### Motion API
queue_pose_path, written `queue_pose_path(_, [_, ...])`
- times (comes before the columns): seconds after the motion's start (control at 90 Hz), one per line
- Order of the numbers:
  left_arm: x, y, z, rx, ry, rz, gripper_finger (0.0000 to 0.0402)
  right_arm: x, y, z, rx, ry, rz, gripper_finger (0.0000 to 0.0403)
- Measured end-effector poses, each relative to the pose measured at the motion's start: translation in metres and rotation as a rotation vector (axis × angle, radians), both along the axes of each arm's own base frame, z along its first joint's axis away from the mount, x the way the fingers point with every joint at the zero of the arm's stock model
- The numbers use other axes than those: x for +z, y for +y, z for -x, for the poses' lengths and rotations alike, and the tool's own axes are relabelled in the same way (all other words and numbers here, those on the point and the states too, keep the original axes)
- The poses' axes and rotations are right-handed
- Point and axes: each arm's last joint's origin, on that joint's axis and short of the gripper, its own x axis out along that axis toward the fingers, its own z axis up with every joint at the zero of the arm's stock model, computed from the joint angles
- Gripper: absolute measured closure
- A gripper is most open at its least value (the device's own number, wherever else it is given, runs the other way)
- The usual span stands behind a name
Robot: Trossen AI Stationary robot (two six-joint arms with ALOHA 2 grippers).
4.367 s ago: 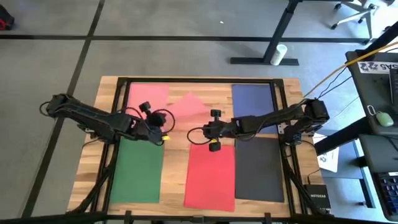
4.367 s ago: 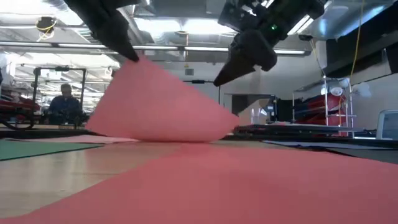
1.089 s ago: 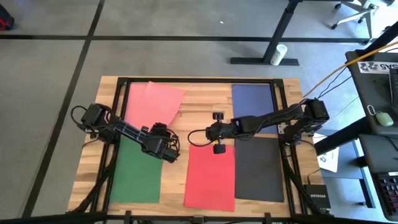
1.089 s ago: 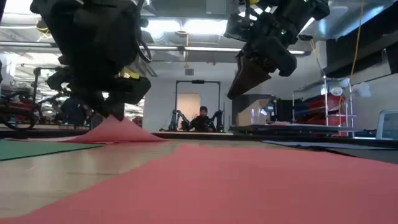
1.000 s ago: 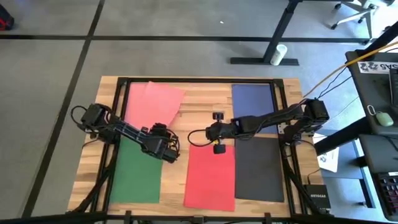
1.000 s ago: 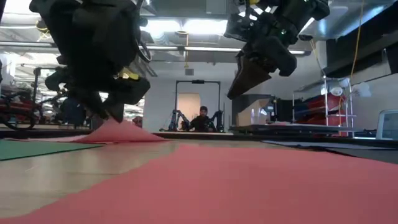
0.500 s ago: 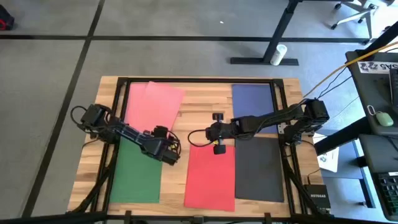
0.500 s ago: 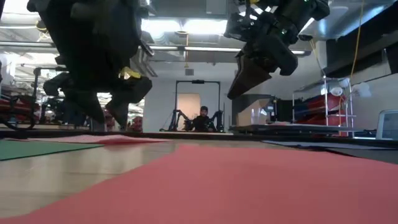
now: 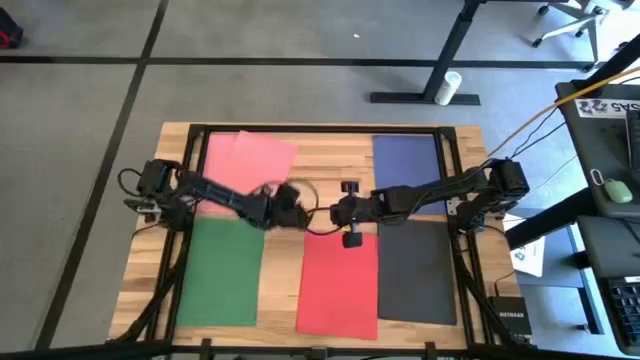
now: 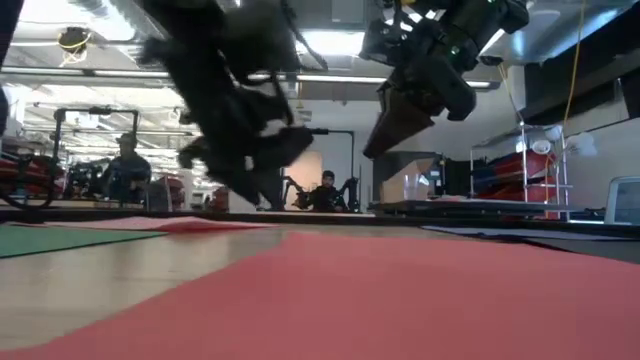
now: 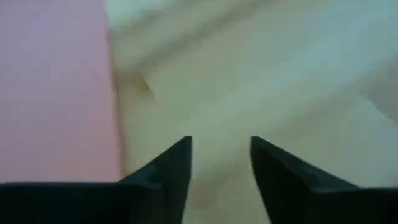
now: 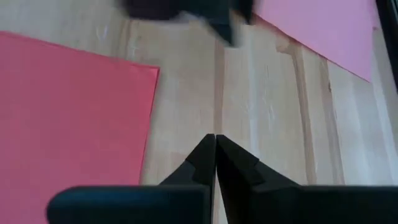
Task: Organize paper
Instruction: Stack the pink paper on top of the pink paper
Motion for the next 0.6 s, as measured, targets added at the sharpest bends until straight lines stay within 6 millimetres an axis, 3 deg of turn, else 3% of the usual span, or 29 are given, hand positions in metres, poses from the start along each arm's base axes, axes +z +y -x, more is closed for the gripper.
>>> queue_pose_path(0.1, [0.001, 0.030, 0.000, 0.004, 0.051, -0.023, 0.0371, -0.001, 0.000, 0.001, -0.006, 0.011, 0.011, 0.0402])
queue_pose_path(0.156, [0.002, 0.044, -0.002, -0.019, 0.056, -0.019, 0.0390, -0.001, -0.001, 0.001, -0.013, 0.010, 0.021, 0.0402])
queue_pose_path(0.489, [0.011, 0.101, -0.008, -0.150, -0.029, 0.004, 0.0401, 0.000, -0.002, 0.001, -0.031, 0.007, 0.044, 0.0402])
queue_pose_path(0.6, [0.002, 0.116, -0.004, -0.136, 0.003, 0.010, 0.0402, 0.000, -0.002, 0.001, -0.031, 0.011, 0.045, 0.0402])
